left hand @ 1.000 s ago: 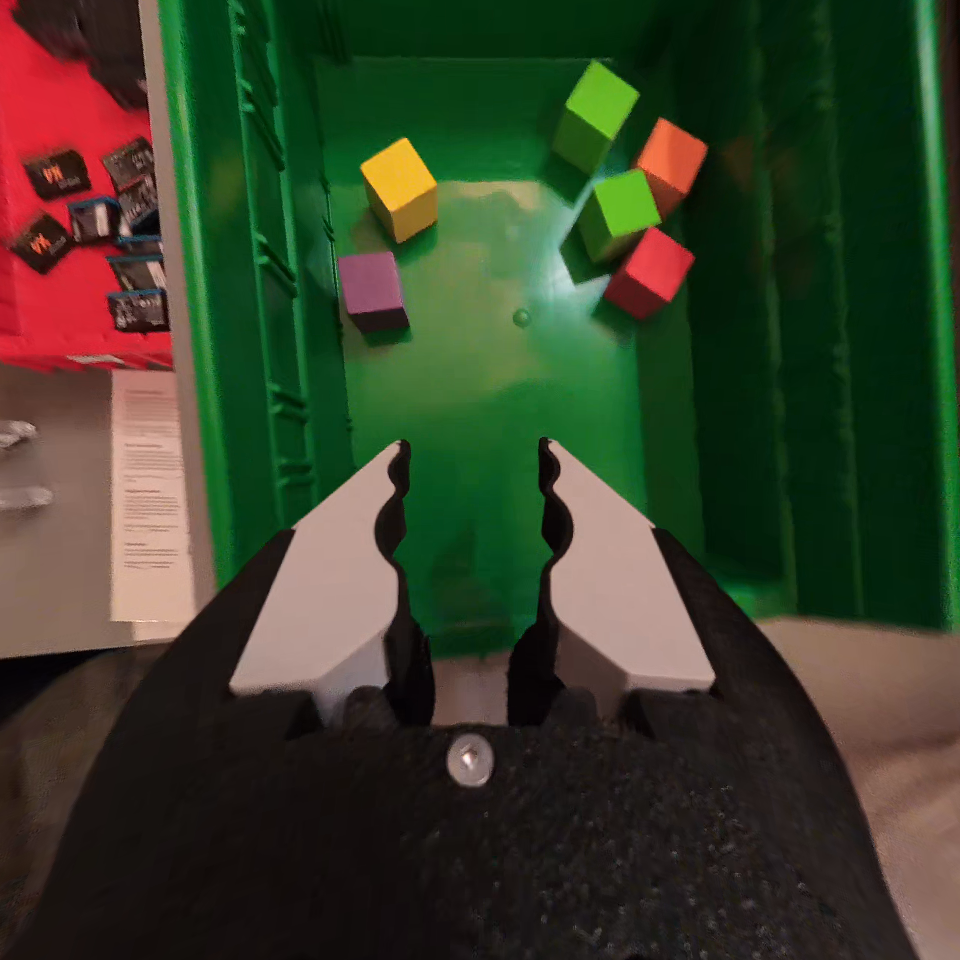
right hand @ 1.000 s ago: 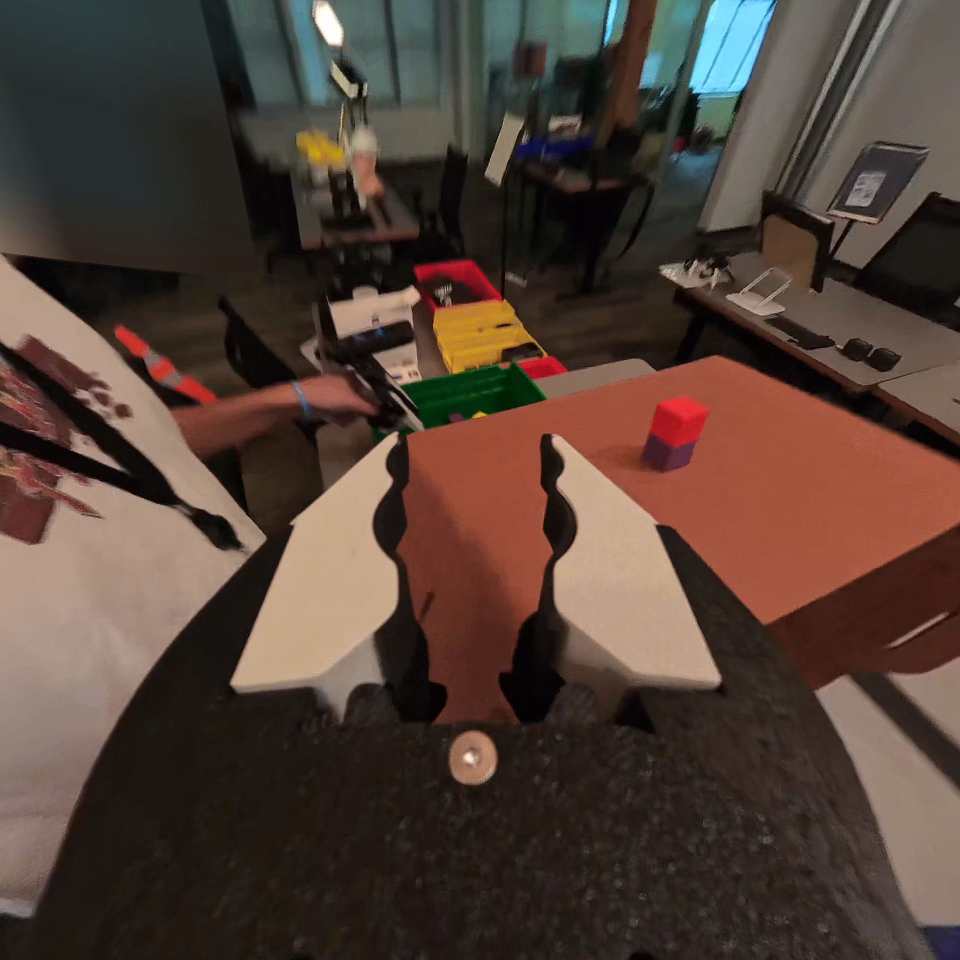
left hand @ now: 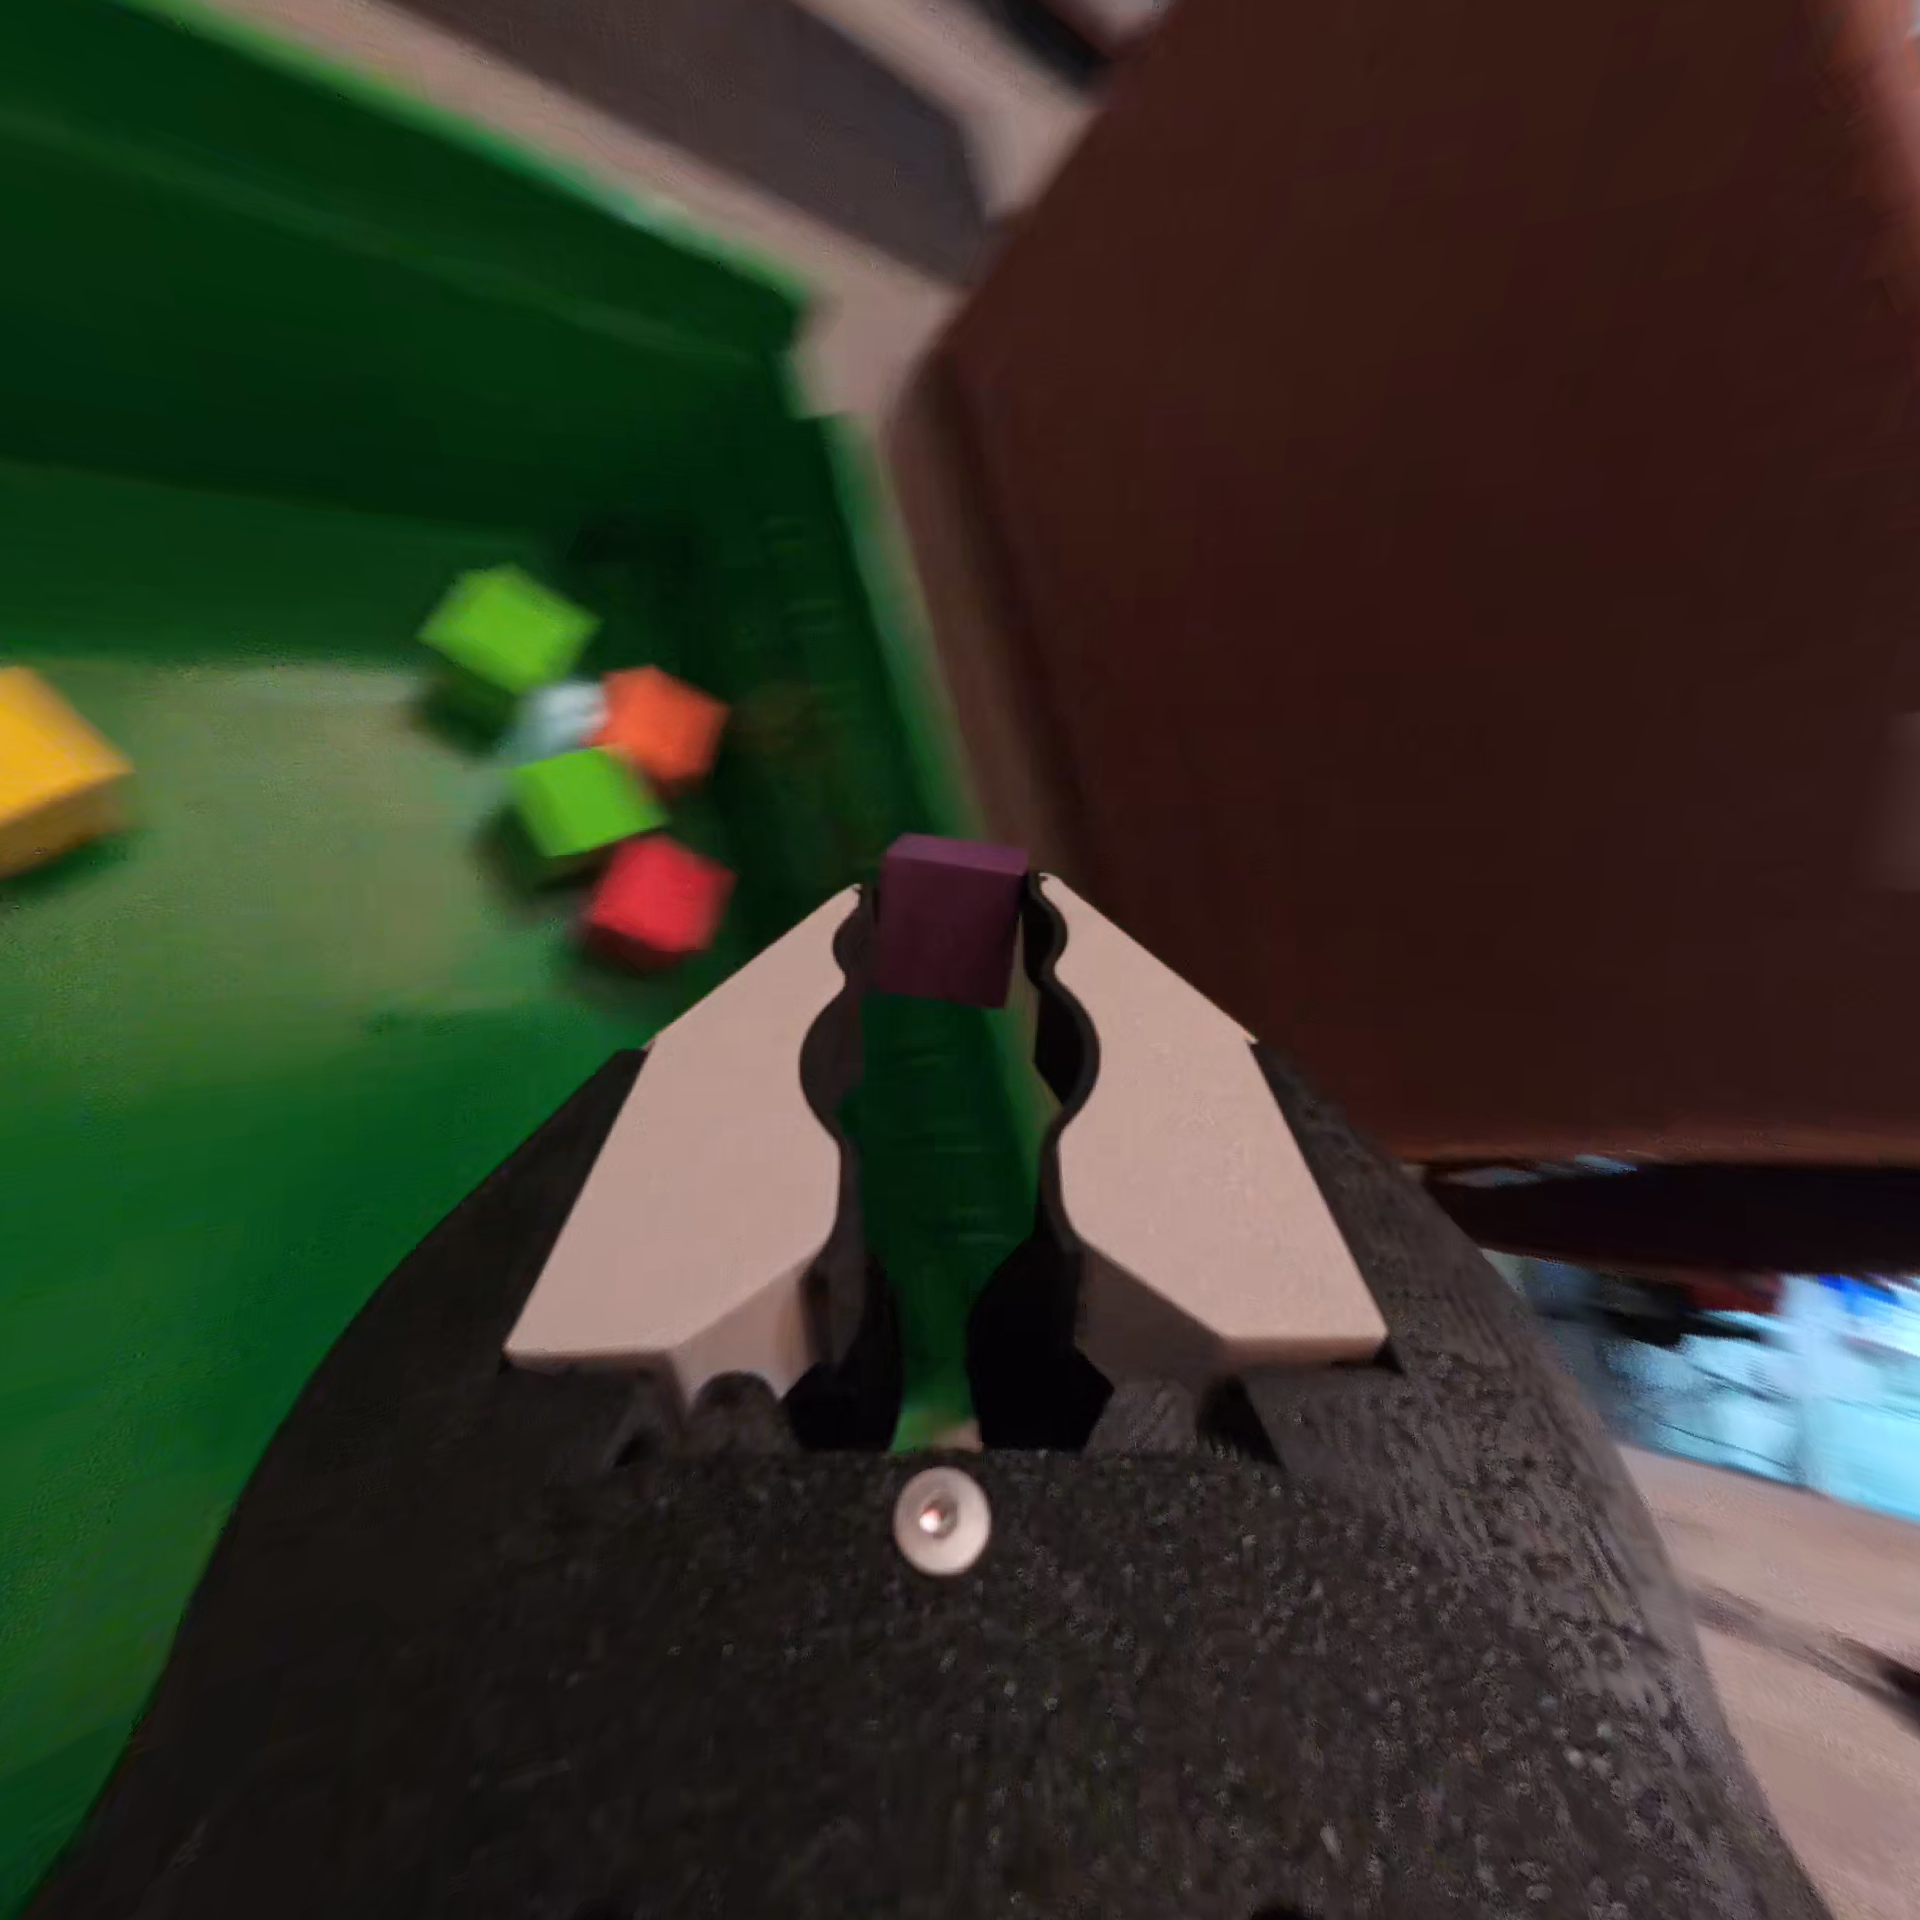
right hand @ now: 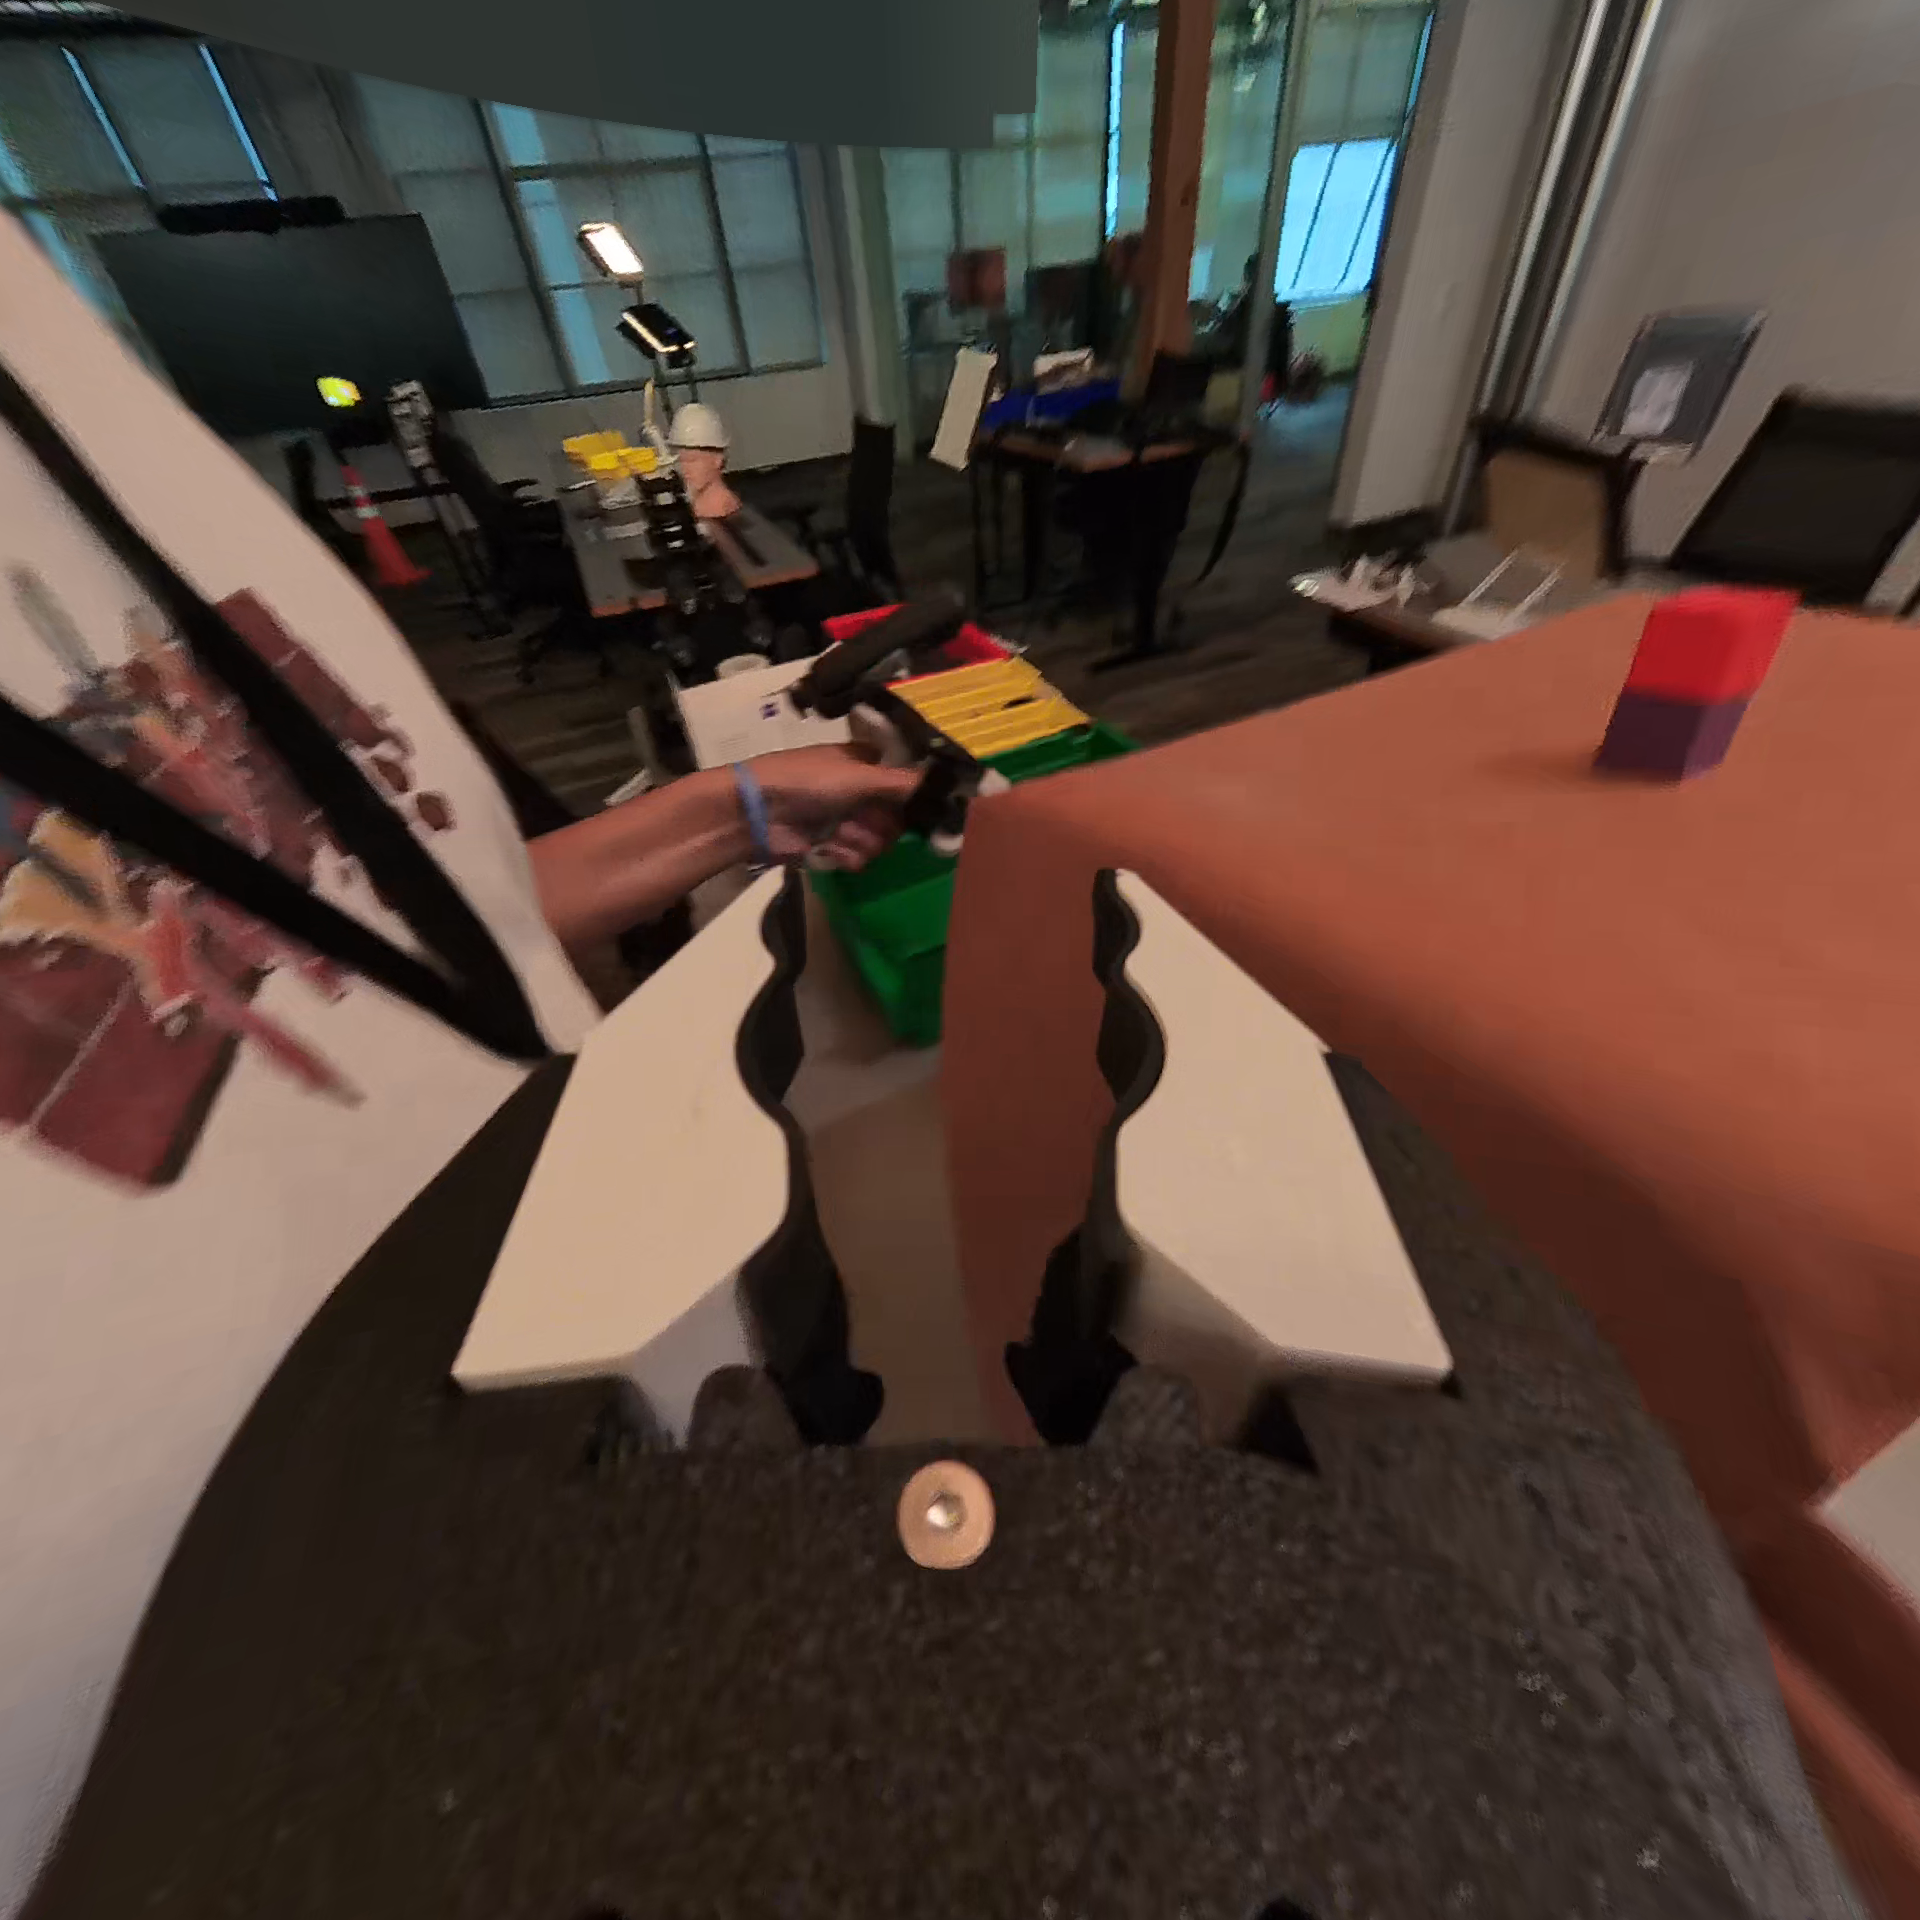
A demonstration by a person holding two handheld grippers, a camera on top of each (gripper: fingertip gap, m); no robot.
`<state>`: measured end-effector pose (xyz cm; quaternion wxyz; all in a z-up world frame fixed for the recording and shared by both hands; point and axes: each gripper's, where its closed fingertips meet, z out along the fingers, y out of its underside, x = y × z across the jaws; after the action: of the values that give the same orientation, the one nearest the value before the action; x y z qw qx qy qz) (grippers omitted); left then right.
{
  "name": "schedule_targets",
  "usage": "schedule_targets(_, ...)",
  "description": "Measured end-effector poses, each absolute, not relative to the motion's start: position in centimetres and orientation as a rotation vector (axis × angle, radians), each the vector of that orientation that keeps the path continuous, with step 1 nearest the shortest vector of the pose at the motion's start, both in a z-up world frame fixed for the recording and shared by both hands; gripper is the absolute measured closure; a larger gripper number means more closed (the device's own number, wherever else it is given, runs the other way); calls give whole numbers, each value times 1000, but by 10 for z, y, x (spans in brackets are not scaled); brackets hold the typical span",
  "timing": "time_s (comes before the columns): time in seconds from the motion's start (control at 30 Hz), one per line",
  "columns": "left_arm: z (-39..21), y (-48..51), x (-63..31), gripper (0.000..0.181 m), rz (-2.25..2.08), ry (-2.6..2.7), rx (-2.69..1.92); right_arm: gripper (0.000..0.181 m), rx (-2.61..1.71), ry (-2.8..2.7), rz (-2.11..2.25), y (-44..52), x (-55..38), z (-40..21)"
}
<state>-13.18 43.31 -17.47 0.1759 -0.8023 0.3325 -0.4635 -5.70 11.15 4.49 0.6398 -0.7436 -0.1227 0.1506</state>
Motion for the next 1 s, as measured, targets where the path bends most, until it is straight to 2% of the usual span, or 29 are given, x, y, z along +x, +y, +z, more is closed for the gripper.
schedule_targets(0.2, -2, 322, -111, 153, -2266, 889, -1794, 126, -1690, -494, 63, 185, -81, 58)
schedule_targets(0.33, 54, 266, -116, 153, -2614, 971, -1630, 135, -1629, -739, -173, 218, -103, 62)
schedule_targets(0.53, 67, 225, -120, 153, -2742, 1087, -1584, 133, -1619, -979, -185, 228, -127, 55)
schedule_targets(0.57, 66, 222, -120, 153, -2756, 1086, -1592, 135, -1614, -997, -190, 228, -129, 53)
schedule_targets(0.63, 61, 216, -120, 153, -2768, 1099, -1611, 154, -1588, -1012, -212, 228, -131, 53)
schedule_targets(0.7, 58, 214, -122, 148, -2800, 1085, -1611, 155, -1586, -1037, -207, 227, -132, 51)
schedule_targets(0.87, 47, 250, -134, 141, -2457, 1017, -1576, 156, -1680, -1037, -292, 231, -80, 74)
schedule_targets(1.0, 35, 286, -154, 141, -2108, 980, -1619, 155, -2018, -1009, -432, 249, 17, 105)
